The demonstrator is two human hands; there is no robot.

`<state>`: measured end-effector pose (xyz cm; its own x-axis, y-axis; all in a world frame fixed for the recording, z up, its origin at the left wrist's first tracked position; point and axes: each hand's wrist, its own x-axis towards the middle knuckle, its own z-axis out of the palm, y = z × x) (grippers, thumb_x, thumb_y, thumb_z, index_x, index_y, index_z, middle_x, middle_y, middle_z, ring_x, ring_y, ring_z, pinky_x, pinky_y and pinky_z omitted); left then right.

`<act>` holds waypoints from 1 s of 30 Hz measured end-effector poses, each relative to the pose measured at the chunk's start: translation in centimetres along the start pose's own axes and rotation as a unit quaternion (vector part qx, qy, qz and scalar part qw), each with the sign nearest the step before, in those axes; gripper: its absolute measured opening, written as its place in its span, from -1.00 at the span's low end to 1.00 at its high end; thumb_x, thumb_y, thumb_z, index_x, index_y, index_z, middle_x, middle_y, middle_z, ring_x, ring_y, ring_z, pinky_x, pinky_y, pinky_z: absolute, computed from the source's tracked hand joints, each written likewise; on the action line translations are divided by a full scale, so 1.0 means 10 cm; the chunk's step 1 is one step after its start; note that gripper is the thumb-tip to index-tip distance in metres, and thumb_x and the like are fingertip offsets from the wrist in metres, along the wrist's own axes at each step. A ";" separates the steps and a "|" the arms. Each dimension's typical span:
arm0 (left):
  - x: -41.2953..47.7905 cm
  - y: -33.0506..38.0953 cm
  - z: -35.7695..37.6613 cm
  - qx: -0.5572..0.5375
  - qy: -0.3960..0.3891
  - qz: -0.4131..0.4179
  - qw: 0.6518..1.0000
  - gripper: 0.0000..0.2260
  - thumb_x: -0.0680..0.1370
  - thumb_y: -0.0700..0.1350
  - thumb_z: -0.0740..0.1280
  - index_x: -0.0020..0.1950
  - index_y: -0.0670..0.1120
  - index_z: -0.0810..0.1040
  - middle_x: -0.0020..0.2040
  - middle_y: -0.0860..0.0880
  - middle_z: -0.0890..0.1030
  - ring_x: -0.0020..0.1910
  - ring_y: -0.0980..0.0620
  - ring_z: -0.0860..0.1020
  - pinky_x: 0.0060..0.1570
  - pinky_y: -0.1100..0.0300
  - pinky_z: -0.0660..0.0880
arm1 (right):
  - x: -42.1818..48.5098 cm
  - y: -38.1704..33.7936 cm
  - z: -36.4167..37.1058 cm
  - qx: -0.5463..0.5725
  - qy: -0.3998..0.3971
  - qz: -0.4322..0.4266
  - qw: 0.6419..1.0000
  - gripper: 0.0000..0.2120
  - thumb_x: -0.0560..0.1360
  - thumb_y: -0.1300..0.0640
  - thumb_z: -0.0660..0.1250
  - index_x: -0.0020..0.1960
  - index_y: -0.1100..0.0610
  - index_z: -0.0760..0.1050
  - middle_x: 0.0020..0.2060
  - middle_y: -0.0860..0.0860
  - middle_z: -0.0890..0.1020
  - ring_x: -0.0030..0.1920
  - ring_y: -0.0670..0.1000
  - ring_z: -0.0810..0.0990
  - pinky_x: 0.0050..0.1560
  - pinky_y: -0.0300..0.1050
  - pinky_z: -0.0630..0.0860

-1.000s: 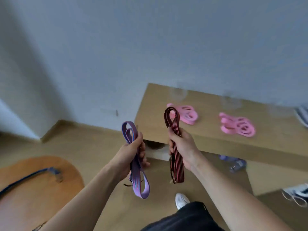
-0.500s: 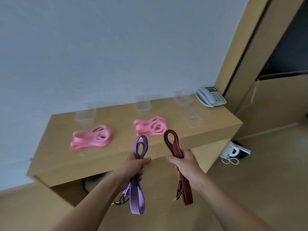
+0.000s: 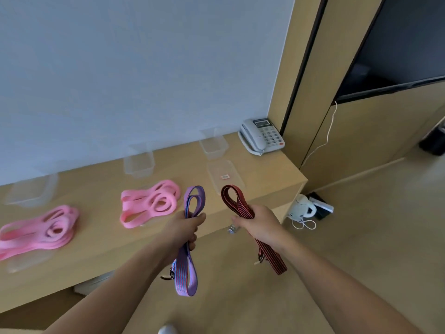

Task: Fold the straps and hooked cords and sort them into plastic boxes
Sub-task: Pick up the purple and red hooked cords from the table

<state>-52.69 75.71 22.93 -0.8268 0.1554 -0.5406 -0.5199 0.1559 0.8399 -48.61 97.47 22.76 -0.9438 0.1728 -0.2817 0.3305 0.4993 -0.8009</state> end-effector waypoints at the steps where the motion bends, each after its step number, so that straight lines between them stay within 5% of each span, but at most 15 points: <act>1: 0.09 0.06 0.03 0.002 -0.002 0.000 1.000 -0.78 0.61 -0.11 0.43 -0.08 -0.10 0.40 -0.29 -0.05 0.33 -0.50 0.07 0.28 -0.50 0.22 0.28 | 0.12 -0.02 -0.06 -0.017 -0.006 -0.001 1.000 -0.68 0.42 -0.15 0.43 -0.10 0.12 0.59 -0.34 0.02 0.62 -0.36 -0.06 0.57 -0.31 -0.16 0.43; 6: 0.63 0.27 0.18 0.039 -0.009 0.006 0.999 -0.78 0.60 -0.14 0.44 -0.09 -0.09 0.39 -0.28 -0.06 0.35 -0.51 0.08 0.28 -0.52 0.24 0.29 | 0.89 -0.24 -0.31 -0.206 -0.018 -0.081 0.975 -0.79 0.41 -0.12 0.42 -0.22 -0.06 0.44 -0.33 -0.09 0.56 -0.26 0.02 0.58 -0.35 -0.13 0.39; 11: 1.22 0.49 0.22 0.068 -0.007 -0.005 0.998 -0.82 0.58 -0.22 0.40 -0.09 -0.11 0.40 -0.30 -0.07 0.33 -0.51 0.06 0.26 -0.56 0.24 0.28 | 1.92 -0.47 -0.32 -0.444 -0.015 -0.185 0.876 -0.71 0.51 -0.16 0.34 0.04 0.04 0.45 -0.09 0.06 0.63 -0.08 0.18 0.61 -0.22 -0.04 0.35; 15: 1.62 0.63 0.10 0.082 -0.003 -0.025 0.996 -0.86 0.57 -0.23 0.38 -0.05 -0.12 0.41 -0.31 -0.05 0.32 -0.52 0.06 0.26 -0.55 0.25 0.29 | 2.63 -0.46 -0.16 -0.507 -0.066 -0.221 0.830 -0.67 0.52 -0.13 0.37 0.06 0.10 0.43 -0.06 0.11 0.64 -0.06 0.20 0.62 -0.20 -0.04 0.32; 19: 1.92 0.69 0.08 0.144 0.006 -0.030 0.989 -0.89 0.52 -0.21 0.39 -0.11 -0.09 0.46 -0.33 -0.03 0.40 -0.48 0.03 0.32 -0.51 0.22 0.32 | 3.02 -0.31 0.05 -0.514 -0.082 -0.222 0.825 -0.69 0.45 0.00 0.37 0.13 0.08 0.41 -0.02 0.08 0.64 -0.04 0.18 0.61 -0.15 0.00 0.39; 22: 2.09 0.70 0.20 0.260 0.027 0.003 0.965 -0.85 0.48 -0.19 0.38 -0.21 -0.01 0.46 -0.40 0.03 0.45 -0.47 0.01 0.39 -0.46 0.22 0.35 | 3.10 -0.12 0.07 -0.510 -0.074 -0.225 0.827 -0.50 0.44 -0.12 0.36 0.31 0.02 0.36 0.08 0.08 0.54 0.08 0.16 0.49 0.11 0.05 0.39; 25: 2.22 0.74 0.40 0.386 0.019 0.044 0.921 -0.91 0.49 -0.15 0.35 -0.14 0.01 0.47 -0.23 0.03 0.58 -0.22 -0.05 0.54 -0.39 0.27 0.32 | 3.07 0.04 -0.11 -0.435 -0.082 -0.214 0.871 -0.39 0.42 -0.20 0.34 0.40 -0.02 0.30 0.15 0.05 0.47 0.17 0.14 0.43 0.22 0.04 0.38; 30: 2.43 0.71 0.83 0.571 -0.013 0.135 0.810 -0.77 0.50 -0.14 0.24 0.14 -0.01 0.46 0.08 -0.09 0.59 0.07 -0.20 0.57 -0.06 0.02 0.44 | 2.88 0.39 -0.67 -0.317 -0.016 -0.179 0.931 -0.49 0.43 0.10 0.37 0.37 0.04 0.44 0.13 0.02 0.52 0.15 0.10 0.47 0.23 -0.05 0.43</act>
<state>-74.72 88.67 15.38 -0.8649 0.3515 -0.3583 0.2281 0.9111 0.3432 -74.54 110.09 15.10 -0.9894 -0.1214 -0.0802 -0.0826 0.9225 -0.3771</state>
